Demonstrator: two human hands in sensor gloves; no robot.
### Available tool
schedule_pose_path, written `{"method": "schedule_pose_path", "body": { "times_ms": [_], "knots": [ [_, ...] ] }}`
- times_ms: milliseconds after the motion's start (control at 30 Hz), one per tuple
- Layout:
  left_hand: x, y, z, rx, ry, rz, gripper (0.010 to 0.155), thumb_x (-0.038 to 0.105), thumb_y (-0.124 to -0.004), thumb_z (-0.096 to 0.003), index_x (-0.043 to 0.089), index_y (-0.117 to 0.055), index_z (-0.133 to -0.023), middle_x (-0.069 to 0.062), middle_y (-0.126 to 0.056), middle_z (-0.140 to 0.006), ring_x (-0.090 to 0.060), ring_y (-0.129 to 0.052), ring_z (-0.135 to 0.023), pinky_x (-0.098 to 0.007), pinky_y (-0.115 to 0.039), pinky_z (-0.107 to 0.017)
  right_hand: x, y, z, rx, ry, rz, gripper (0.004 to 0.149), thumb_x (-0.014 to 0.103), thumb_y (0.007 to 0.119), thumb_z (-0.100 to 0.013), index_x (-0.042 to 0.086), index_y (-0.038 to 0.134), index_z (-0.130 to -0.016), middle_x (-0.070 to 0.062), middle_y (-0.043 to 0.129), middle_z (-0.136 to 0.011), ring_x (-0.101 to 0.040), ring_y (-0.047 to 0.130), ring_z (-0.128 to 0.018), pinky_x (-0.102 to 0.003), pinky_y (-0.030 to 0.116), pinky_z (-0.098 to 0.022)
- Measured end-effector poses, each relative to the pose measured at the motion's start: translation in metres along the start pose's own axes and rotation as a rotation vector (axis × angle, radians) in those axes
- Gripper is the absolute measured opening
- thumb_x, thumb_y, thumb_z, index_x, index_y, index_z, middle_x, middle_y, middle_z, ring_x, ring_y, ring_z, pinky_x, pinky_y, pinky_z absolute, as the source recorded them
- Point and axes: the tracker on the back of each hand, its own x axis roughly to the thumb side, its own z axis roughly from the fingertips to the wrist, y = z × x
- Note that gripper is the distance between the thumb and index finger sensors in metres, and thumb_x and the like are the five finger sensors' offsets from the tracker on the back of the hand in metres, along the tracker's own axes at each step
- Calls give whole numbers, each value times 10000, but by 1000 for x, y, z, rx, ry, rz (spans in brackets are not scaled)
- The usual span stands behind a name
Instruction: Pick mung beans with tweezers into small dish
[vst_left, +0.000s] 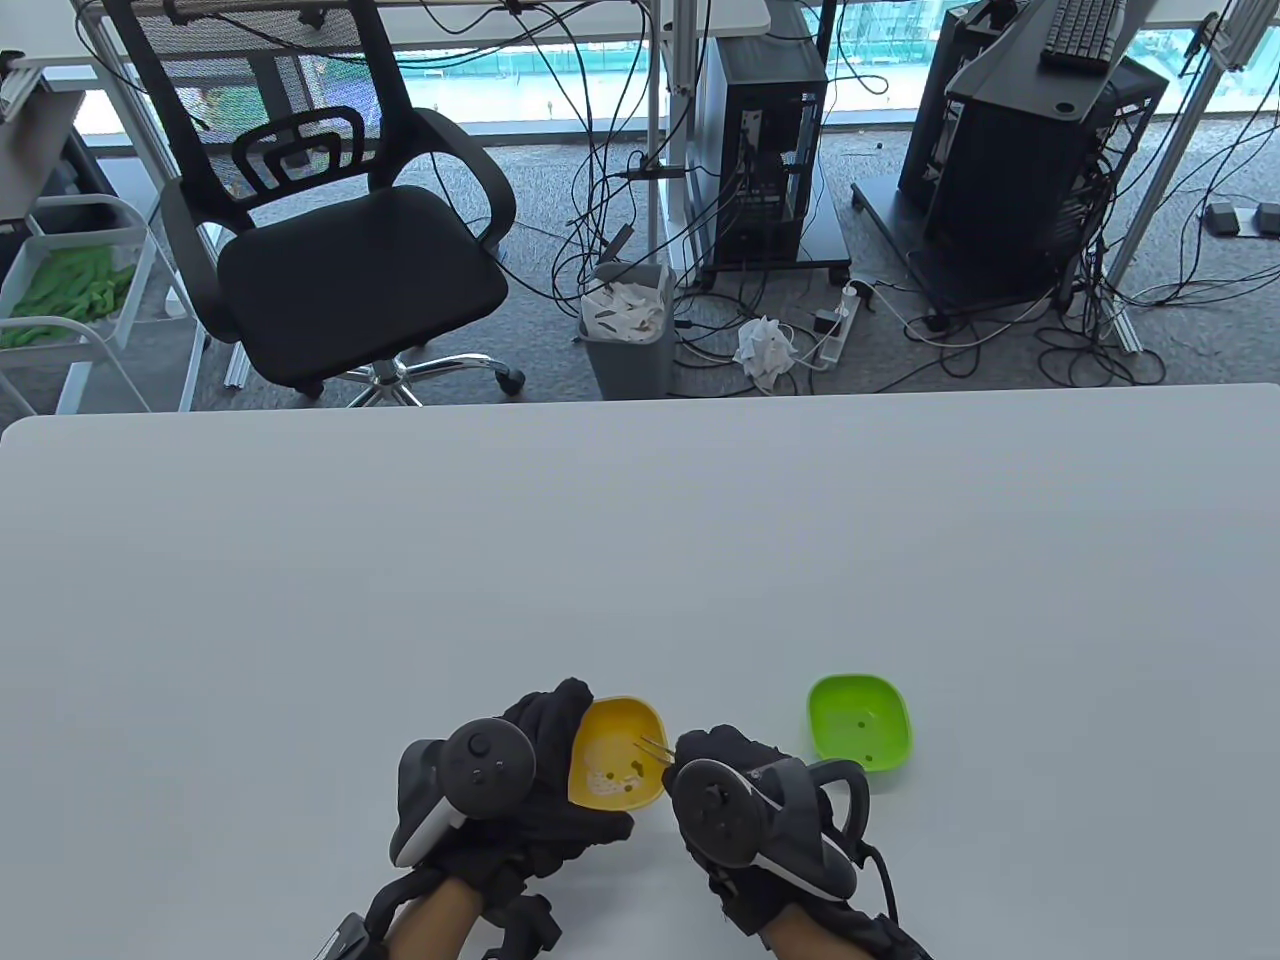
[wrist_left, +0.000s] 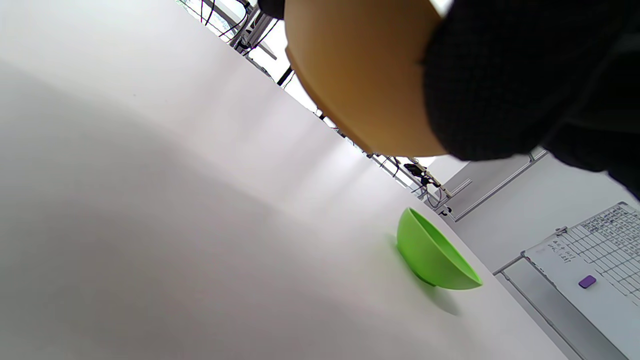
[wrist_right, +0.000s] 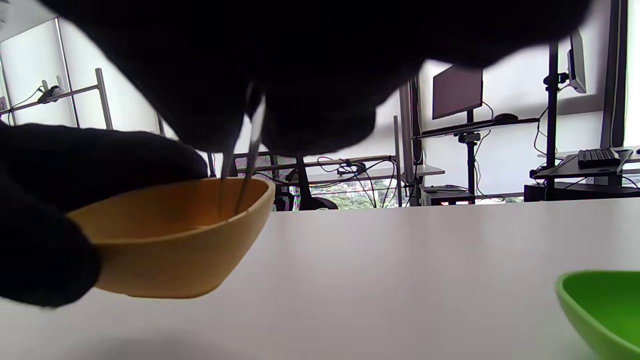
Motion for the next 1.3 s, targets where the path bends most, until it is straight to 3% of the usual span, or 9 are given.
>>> {"method": "schedule_pose_path", "body": {
  "times_ms": [900, 1133, 1300],
  "knots": [
    [3, -5, -1, -29, -5, -41, 1215, 615, -994, -318, 183, -225, -1153, -78, -350, -1197, -437, -303, -1136, -686, -221, -775, 15, 12, -2, 116, -1, 97, 341, 310, 907, -459, 59, 968, -683, -150, 974, -502, -73, 918, -223, -287, 861, -154],
    [3, -5, -1, -20, -4, -29, 1212, 618, -991, -321, 183, -223, -1153, -97, -348, -1196, -438, -304, -1135, -685, -222, -775, -6, -15, 9, -34, 31, -31, 337, 310, 905, -454, 63, 972, -673, -145, 976, -494, -69, 916, -218, -284, 860, -149],
    [2, -4, -1, -15, -5, -24, 1212, 618, -990, -322, 182, -223, -1153, -96, -347, -1196, -438, -304, -1134, -685, -223, -775, -59, -42, 25, -159, 185, -105, 336, 309, 903, -456, 62, 971, -673, -147, 976, -494, -69, 916, -217, -283, 860, -149]
  ]
}}
